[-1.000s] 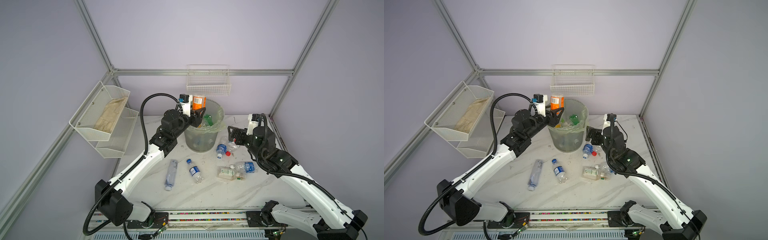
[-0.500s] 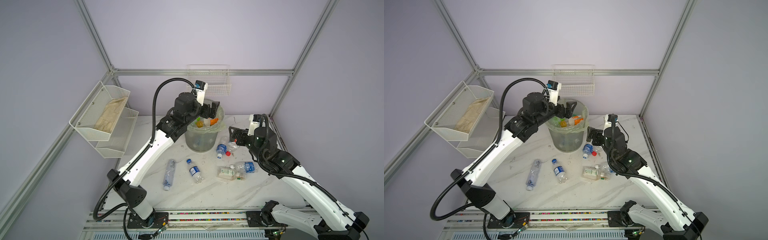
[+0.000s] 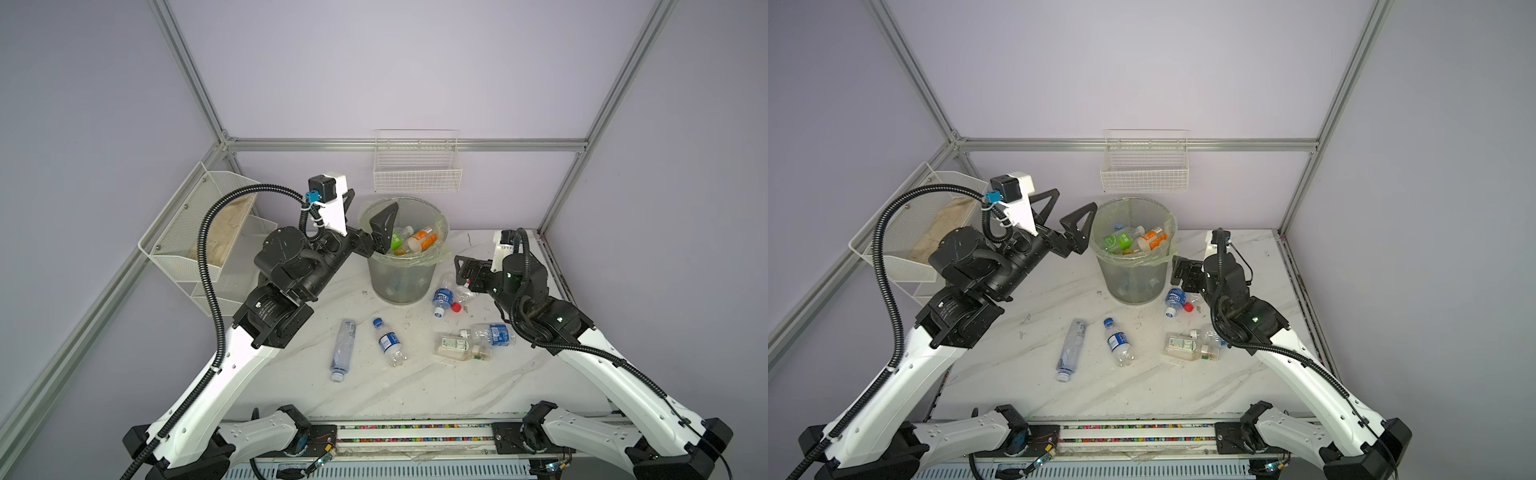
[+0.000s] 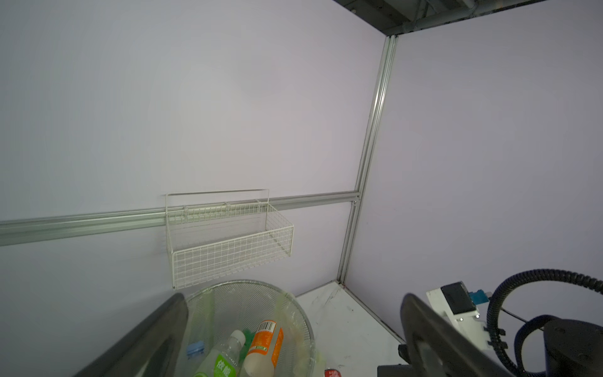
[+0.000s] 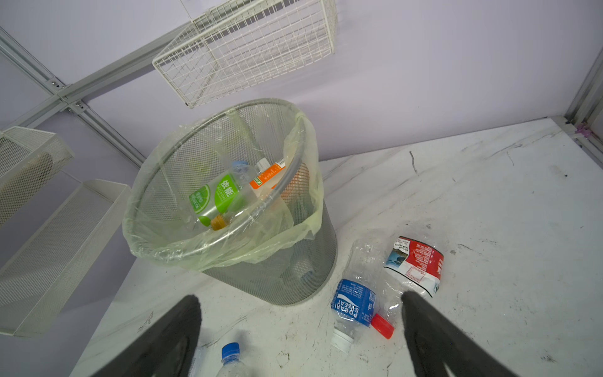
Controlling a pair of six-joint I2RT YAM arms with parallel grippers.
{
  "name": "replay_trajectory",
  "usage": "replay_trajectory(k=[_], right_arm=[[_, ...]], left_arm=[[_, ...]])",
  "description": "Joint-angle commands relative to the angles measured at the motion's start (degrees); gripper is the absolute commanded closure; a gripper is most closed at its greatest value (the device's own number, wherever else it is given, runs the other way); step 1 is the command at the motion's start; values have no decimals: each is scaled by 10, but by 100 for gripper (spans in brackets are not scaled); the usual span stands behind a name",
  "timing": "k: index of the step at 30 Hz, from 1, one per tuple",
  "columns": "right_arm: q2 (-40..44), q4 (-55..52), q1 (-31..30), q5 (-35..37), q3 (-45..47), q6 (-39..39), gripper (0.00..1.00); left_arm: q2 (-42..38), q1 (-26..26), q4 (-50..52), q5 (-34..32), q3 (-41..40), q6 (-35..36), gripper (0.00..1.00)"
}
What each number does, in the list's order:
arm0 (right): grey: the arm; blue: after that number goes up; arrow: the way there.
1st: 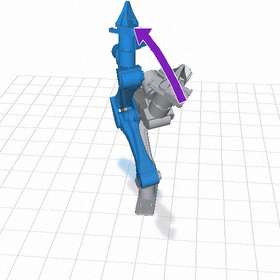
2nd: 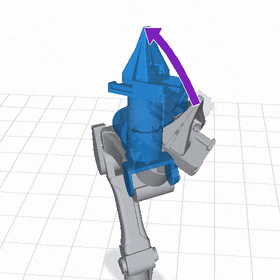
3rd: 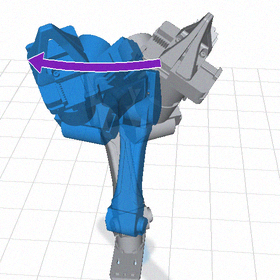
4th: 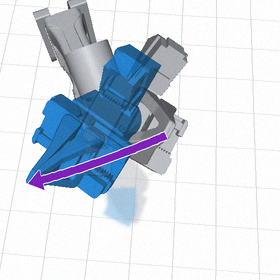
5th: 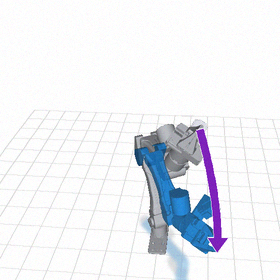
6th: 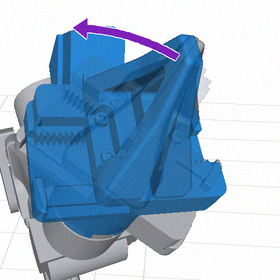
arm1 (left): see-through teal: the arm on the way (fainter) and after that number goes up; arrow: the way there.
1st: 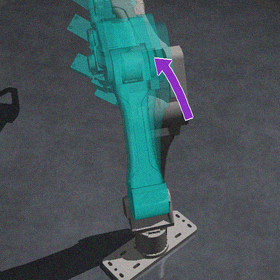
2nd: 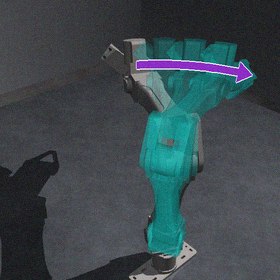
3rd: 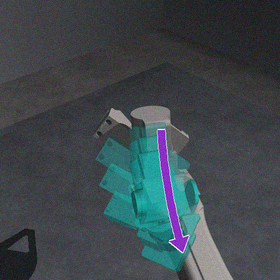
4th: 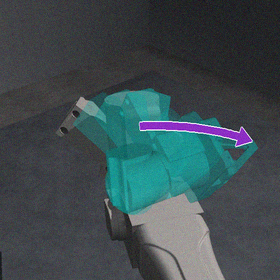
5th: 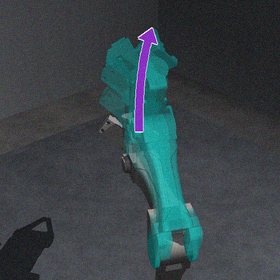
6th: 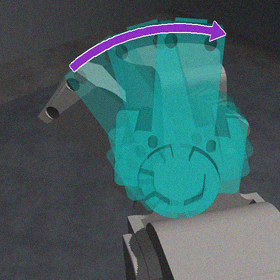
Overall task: Throw the plastic bottles in the bin
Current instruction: Throw the plastic bottle into the trash bin, then rotate the plastic bottle at the bottom-center of the table.
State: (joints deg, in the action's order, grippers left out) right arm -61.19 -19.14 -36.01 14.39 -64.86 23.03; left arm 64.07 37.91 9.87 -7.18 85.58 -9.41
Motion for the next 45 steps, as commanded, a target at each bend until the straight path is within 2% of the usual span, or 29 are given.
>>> replay_trajectory(k=[1, 10, 17, 26, 30, 36, 45], right_arm=[[-16, -9, 1, -30, 15, -13, 3], [-85, -33, 1, -187, 31, -64, 3], [-159, -97, 1, -182, 43, -79, 3], [-194, -123, -4, -191, 101, -84, 3], [-206, -120, -25, -182, 112, -72, 3], [-275, -129, -52, -174, 109, -57, 3], [-297, -132, -99, -135, 117, -25, 3]], left_arm=[[-39, -1, -21, -28, -53, 7, 0], [-105, -1, -9, -65, -150, -17, 3], [-148, -1, 3, -93, -211, -42, 3], [-179, -1, 23, -109, -244, -56, 2], [-188, -1, 28, -115, -255, -62, 3], [-202, 0, 38, -124, -258, -62, 2], [-212, -1, 45, -136, -266, -54, 2]])
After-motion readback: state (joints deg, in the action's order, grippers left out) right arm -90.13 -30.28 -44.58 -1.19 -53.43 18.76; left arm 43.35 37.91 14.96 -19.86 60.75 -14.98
